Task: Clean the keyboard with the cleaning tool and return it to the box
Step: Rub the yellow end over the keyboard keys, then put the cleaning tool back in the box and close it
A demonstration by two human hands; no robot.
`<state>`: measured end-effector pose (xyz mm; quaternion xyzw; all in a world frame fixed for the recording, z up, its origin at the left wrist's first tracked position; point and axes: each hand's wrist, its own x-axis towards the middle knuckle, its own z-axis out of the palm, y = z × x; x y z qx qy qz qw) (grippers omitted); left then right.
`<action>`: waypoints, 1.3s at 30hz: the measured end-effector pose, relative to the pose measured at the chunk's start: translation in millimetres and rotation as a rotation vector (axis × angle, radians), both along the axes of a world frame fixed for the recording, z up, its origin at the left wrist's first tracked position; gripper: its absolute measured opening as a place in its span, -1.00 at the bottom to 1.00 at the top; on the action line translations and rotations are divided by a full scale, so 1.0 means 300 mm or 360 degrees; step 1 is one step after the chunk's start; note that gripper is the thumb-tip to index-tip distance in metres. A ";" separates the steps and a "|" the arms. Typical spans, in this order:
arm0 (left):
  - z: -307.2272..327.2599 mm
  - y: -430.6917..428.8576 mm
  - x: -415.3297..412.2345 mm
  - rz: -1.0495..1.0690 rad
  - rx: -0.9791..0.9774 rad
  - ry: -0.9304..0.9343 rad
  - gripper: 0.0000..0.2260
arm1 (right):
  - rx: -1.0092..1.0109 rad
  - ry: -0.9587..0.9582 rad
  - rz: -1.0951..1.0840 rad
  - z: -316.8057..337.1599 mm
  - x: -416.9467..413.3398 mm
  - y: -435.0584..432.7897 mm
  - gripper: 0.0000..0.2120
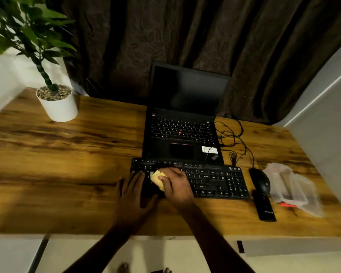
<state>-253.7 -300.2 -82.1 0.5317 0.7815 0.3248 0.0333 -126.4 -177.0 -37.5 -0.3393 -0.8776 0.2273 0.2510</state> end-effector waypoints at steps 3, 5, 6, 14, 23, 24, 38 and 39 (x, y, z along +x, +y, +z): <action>0.001 -0.010 -0.002 -0.0234 0.0319 -0.0131 -0.43 | -0.0013 0.0194 0.0020 0.007 0.006 -0.028 -0.78; 0.005 -0.020 0.013 -0.0334 0.0394 -0.0387 -0.45 | -0.0116 0.0294 -0.0010 0.003 0.021 -0.035 -0.78; 0.016 -0.023 0.025 -0.0344 0.0389 -0.0539 -0.45 | -0.0211 0.0356 -0.0034 0.000 0.032 -0.038 -0.79; 0.133 0.064 0.108 -0.0291 0.0268 -0.1590 -0.50 | -0.0783 0.0723 -0.0183 0.063 0.115 -0.017 -0.81; 0.201 0.224 0.270 -0.0204 0.0238 -0.1710 -0.87 | -0.0816 0.0960 -0.0319 0.070 0.289 0.058 -0.81; 0.212 0.243 0.297 -0.0188 0.0243 -0.1698 -0.88 | -0.0860 0.0998 -0.0306 0.080 0.318 0.076 -0.76; 0.298 0.585 0.789 -0.0357 0.0051 -0.1679 -0.54 | -0.0591 0.1294 -0.1008 0.094 0.787 0.305 -0.59; 0.301 0.609 0.832 -0.0390 0.0035 -0.1654 -0.51 | -0.0543 0.1302 -0.1055 0.096 0.828 0.316 -0.61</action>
